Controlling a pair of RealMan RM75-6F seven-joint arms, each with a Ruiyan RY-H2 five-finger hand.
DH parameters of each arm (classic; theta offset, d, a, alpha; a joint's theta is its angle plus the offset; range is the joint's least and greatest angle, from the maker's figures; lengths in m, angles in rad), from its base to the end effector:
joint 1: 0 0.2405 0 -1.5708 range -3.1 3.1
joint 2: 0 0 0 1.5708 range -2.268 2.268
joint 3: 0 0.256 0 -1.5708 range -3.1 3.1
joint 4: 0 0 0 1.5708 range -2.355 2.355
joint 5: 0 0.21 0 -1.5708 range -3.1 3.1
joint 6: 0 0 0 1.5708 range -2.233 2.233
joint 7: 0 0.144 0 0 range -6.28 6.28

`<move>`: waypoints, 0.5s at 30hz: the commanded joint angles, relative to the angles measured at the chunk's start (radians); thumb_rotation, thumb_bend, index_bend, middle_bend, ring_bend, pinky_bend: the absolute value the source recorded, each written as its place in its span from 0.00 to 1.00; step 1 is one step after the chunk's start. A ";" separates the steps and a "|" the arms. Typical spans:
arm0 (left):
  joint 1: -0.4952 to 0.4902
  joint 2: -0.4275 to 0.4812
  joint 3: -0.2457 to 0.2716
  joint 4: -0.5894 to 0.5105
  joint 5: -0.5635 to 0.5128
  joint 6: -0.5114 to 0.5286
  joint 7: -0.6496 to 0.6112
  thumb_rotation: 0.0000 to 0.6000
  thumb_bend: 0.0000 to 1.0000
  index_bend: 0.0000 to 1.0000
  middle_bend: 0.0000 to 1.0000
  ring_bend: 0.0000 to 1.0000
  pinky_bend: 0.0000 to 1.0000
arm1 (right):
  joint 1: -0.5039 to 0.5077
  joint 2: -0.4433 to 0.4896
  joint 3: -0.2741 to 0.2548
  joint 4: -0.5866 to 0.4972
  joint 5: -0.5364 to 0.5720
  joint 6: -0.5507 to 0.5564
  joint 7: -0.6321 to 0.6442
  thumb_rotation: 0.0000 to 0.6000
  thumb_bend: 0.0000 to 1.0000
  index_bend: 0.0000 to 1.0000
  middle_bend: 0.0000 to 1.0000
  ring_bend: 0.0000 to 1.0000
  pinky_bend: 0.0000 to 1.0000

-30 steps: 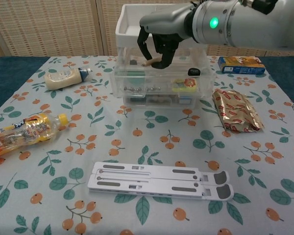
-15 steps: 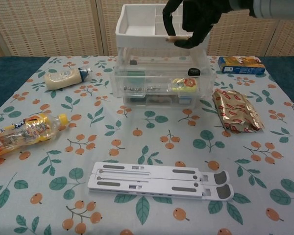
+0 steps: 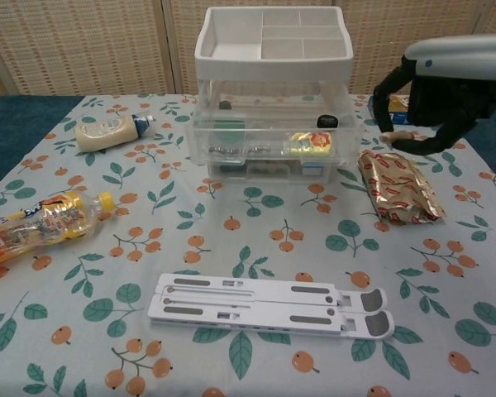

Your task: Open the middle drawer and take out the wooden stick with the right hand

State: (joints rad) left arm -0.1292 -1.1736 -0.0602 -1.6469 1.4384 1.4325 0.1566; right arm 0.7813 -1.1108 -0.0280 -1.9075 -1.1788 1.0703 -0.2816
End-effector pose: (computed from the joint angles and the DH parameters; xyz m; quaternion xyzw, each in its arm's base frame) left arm -0.3004 0.1953 0.1356 -0.6096 -0.3819 -0.3594 0.5945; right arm -0.1456 -0.2977 0.0803 0.7794 -0.3466 0.3488 0.3883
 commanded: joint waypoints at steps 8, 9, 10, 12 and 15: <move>-0.007 0.001 0.000 -0.009 0.006 -0.002 0.007 1.00 0.14 0.10 0.07 0.10 0.11 | -0.069 -0.088 -0.047 0.105 -0.056 -0.068 0.061 1.00 0.47 0.58 1.00 1.00 1.00; -0.008 0.000 0.000 -0.009 0.007 -0.002 0.008 1.00 0.14 0.10 0.07 0.10 0.11 | -0.071 -0.105 -0.045 0.121 -0.053 -0.077 0.058 1.00 0.47 0.58 0.99 1.00 1.00; -0.008 -0.001 0.001 -0.010 0.007 -0.004 0.009 1.00 0.14 0.10 0.07 0.10 0.11 | -0.072 -0.120 -0.041 0.134 -0.051 -0.082 0.056 1.00 0.47 0.58 0.99 1.00 1.00; -0.008 -0.001 0.004 -0.011 0.007 -0.006 0.013 1.00 0.14 0.10 0.07 0.10 0.11 | -0.072 -0.155 -0.032 0.164 -0.044 -0.097 0.052 1.00 0.47 0.58 0.99 1.00 1.00; -0.008 -0.001 0.004 -0.012 0.005 -0.005 0.015 1.00 0.14 0.10 0.07 0.10 0.11 | -0.069 -0.209 -0.018 0.212 -0.041 -0.118 0.048 1.00 0.47 0.58 0.98 1.00 1.00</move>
State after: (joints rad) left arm -0.1373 -1.1747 -0.0565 -1.6589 1.4434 1.4274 0.1714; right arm 0.7118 -1.2905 -0.0570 -1.7236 -1.2244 0.9691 -0.2292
